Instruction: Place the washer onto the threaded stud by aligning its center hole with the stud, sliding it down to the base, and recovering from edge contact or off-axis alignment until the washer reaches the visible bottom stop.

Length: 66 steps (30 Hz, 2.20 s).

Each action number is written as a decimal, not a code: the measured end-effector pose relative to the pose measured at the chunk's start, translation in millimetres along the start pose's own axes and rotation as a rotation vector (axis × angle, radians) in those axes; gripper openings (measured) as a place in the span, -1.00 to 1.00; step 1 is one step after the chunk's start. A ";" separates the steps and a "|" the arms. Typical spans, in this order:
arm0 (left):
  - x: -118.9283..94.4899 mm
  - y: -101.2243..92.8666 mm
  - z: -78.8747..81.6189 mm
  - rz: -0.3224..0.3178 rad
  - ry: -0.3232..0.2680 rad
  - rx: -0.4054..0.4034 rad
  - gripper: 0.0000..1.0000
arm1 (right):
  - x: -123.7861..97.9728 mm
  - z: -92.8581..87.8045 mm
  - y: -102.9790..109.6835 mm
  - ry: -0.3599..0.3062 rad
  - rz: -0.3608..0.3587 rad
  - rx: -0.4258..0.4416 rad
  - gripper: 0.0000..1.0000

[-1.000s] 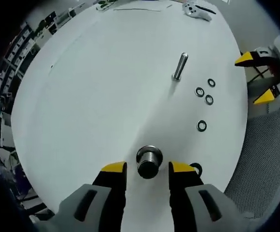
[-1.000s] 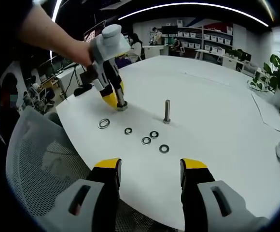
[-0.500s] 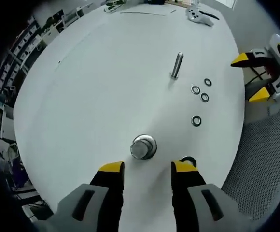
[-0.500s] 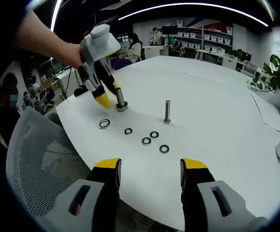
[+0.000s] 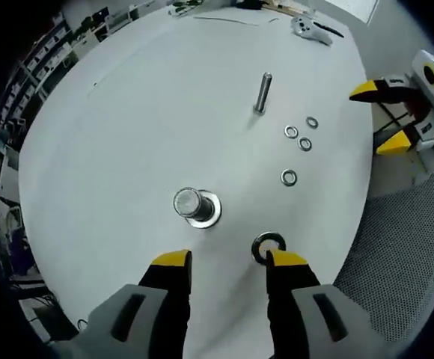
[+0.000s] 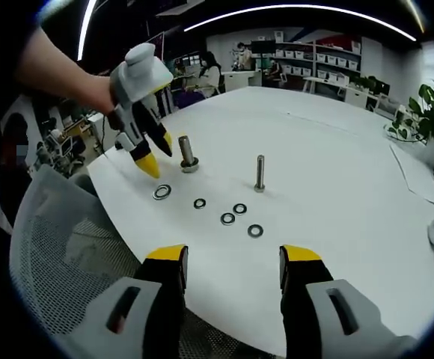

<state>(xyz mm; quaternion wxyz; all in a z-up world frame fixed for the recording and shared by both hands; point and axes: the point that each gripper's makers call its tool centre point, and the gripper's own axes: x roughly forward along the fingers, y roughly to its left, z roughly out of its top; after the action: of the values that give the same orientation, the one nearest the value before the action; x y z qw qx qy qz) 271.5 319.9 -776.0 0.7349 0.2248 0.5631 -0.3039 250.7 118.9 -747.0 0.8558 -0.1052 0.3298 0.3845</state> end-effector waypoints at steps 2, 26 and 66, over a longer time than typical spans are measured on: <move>0.2 -3.9 0.4 -0.003 -0.010 -0.002 -0.23 | 0.1 -0.2 0.3 0.000 0.001 0.000 0.03; 18.6 -39.8 -5.1 -0.023 -0.006 -0.019 -0.28 | -0.9 0.0 -0.2 0.001 0.002 -0.004 0.03; 25.3 -38.3 -2.6 -0.006 0.116 0.027 -0.58 | -0.2 1.2 -1.7 -0.004 0.005 -0.005 0.02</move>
<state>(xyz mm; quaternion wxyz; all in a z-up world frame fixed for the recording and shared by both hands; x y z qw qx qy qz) 247.5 289.3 -800.6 0.6970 0.2501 0.6013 -0.3003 252.4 118.1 -746.2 0.8552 -0.1059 0.3275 0.3875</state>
